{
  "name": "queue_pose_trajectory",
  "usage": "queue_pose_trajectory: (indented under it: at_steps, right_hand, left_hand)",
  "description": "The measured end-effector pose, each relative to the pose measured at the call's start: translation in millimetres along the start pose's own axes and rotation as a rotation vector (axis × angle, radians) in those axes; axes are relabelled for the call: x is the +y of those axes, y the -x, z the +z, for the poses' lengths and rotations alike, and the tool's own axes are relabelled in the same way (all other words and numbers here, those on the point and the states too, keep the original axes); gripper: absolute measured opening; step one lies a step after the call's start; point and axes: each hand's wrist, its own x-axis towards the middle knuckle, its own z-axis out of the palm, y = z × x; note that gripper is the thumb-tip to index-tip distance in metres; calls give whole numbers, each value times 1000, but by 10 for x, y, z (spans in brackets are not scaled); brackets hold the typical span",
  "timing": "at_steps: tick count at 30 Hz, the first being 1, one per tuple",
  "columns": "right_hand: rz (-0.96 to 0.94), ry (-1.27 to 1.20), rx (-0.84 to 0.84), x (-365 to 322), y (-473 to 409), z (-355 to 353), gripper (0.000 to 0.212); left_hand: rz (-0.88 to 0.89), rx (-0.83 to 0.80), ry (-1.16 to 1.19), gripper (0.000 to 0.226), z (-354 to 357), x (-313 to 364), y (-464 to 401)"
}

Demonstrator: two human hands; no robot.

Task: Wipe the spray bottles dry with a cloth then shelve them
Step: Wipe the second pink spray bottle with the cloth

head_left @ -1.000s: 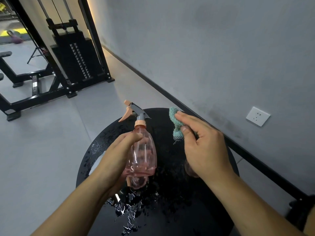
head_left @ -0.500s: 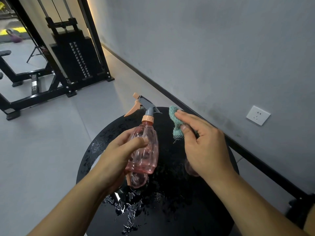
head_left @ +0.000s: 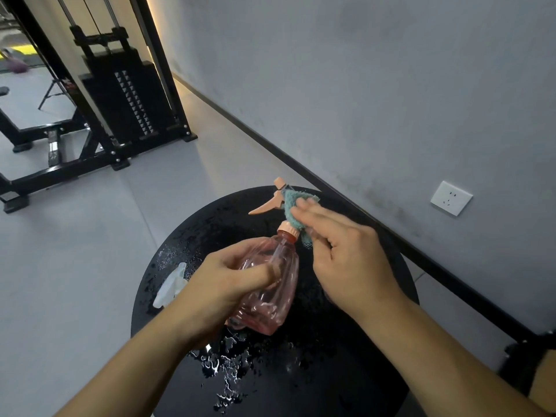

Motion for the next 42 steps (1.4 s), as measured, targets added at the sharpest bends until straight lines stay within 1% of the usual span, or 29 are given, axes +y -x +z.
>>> queue_pose_trajectory:
  at_steps: [4, 6, 9, 11, 13, 14, 18, 19, 21, 23, 25, 27, 28, 31, 33, 36, 37, 40, 42]
  right_hand:
    - [-83, 38, -155, -23, 46, 21, 52]
    - [-94, 74, -122, 16, 21, 11, 54]
    - [-17, 74, -21, 63, -14, -20, 55]
    - [-17, 50, -64, 34, 18, 6, 53]
    - [-84, 53, -140, 4, 69, 57, 52]
    - [-103, 59, -152, 15, 71, 64, 52]
    - [-20, 83, -43, 100, -26, -4, 53]
    - [-7, 76, -40, 97, -24, -3, 53]
    - [-33, 63, -117, 55, 24, 36, 52]
    - [-84, 61, -188, 39, 65, 63, 50]
    - [-74, 78, -136, 82, 22, 33, 48]
    - [-13, 75, -63, 105, -31, -13, 51]
    - [-1, 68, -65, 91, -32, -13, 52]
    - [-56, 59, -164, 14, 43, 56, 51]
    - [-63, 74, -145, 38, 47, 71, 52]
    - [8, 87, -33, 74, -3, 22, 53]
    - [16, 80, -32, 56, 2, 23, 52]
    - [-32, 68, -129, -16, 81, 75, 52]
    - [-41, 82, -121, 9, 76, 70, 53]
  left_hand:
    - [-14, 40, -11, 43, -28, 8, 17]
    - [-26, 24, -32, 39, -27, 33, 26]
    - [-50, -5, -71, 40, -9, 44, 22]
    - [-59, -3, -93, 41, -16, 13, 7]
    - [-62, 1, -103, 43, -43, -19, -4]
    - [-62, -2, -112, 44, -54, -24, -9]
    - [-85, -55, -155, 53, -63, -17, -13]
    - [-85, -62, -165, 51, -57, -19, -13]
    - [-84, -56, -183, 43, -54, -31, -4]
    - [-85, -54, -192, 41, -64, -48, 5]
    - [-87, -64, -191, 44, -72, -47, -2]
    - [-81, -77, -192, 48, -68, -39, -12]
    - [-76, -68, -194, 50, -69, -39, -12]
    - [-66, -5, -186, 46, -83, -47, -14]
    - [-62, -1, -180, 44, -88, -34, -13]
    - [-46, -15, -171, 44, -68, 0, -16]
    - [-40, -8, -170, 44, -62, -3, -17]
    - [-35, 31, -163, 44, -51, -17, -17]
    - [-34, 31, -164, 44, -49, -20, -23]
